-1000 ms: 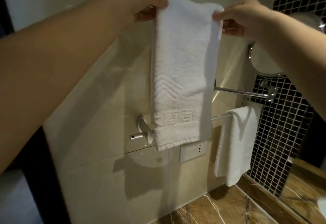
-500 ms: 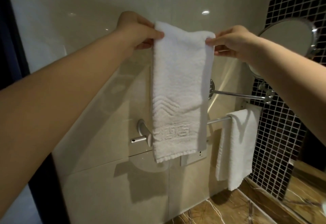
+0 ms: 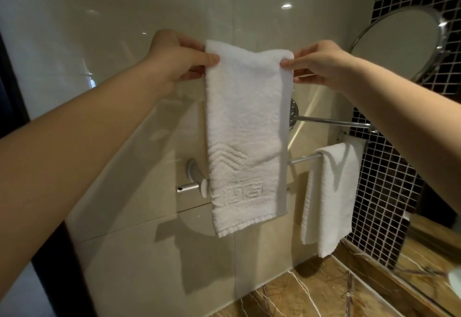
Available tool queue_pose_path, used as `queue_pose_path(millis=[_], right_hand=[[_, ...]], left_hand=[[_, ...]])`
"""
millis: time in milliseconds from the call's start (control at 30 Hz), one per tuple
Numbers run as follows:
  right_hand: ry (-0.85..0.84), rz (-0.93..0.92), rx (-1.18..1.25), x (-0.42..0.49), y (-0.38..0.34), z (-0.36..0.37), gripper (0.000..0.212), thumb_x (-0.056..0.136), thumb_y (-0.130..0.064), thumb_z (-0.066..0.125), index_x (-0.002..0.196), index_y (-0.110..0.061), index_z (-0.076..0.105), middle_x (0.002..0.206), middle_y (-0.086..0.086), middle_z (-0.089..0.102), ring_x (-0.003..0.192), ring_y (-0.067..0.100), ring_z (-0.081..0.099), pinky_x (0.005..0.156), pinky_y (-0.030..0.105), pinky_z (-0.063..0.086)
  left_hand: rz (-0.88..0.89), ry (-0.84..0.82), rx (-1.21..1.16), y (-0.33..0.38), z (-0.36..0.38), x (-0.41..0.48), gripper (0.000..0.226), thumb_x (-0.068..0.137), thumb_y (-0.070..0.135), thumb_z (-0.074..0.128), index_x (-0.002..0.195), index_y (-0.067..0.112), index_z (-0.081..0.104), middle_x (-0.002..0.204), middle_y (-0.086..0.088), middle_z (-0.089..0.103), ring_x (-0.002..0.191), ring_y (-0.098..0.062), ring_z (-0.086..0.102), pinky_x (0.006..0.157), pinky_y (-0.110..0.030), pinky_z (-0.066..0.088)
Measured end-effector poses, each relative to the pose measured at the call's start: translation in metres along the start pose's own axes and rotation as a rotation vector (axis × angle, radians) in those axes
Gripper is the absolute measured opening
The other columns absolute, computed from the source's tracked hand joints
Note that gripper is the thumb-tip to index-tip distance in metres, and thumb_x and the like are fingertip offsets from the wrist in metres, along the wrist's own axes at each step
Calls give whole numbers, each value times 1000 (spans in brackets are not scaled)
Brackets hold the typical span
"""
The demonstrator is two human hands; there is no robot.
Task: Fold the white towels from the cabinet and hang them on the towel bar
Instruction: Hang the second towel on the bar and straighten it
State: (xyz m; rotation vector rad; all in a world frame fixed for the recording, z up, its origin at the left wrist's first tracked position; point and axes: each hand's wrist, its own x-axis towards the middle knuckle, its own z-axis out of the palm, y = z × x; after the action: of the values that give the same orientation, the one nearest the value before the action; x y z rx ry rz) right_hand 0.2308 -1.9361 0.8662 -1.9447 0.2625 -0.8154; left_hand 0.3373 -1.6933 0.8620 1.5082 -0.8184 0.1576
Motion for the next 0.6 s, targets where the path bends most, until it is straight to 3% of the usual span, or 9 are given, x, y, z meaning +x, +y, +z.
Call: queue_pose_path(millis=[167, 467, 600], right_hand=[[-20, 5, -9, 0, 11, 3, 17, 76, -17, 79, 85, -10, 67, 84, 3, 72, 78, 13, 70, 74, 24, 58], [-50, 39, -23, -7, 37, 9, 16, 75, -18, 79, 83, -11, 68, 81, 2, 71, 69, 10, 67, 64, 18, 55], [-68, 57, -25, -11, 49, 11, 14, 75, -18, 79, 81, -12, 68, 78, 1, 70, 64, 8, 66, 60, 17, 54]], left_hand=[[-5, 18, 7, -13, 2, -4, 26, 71, 7, 81, 86, 9, 60, 80, -4, 63, 67, -13, 64, 70, -25, 58], [0, 9, 70, -36, 5, -15, 32, 71, 9, 80, 98, 1, 66, 78, -5, 64, 59, -9, 61, 61, -18, 55], [-9, -11, 67, -49, 8, -21, 19, 72, 9, 80, 86, 7, 67, 76, -2, 64, 58, -6, 60, 61, -16, 54]])
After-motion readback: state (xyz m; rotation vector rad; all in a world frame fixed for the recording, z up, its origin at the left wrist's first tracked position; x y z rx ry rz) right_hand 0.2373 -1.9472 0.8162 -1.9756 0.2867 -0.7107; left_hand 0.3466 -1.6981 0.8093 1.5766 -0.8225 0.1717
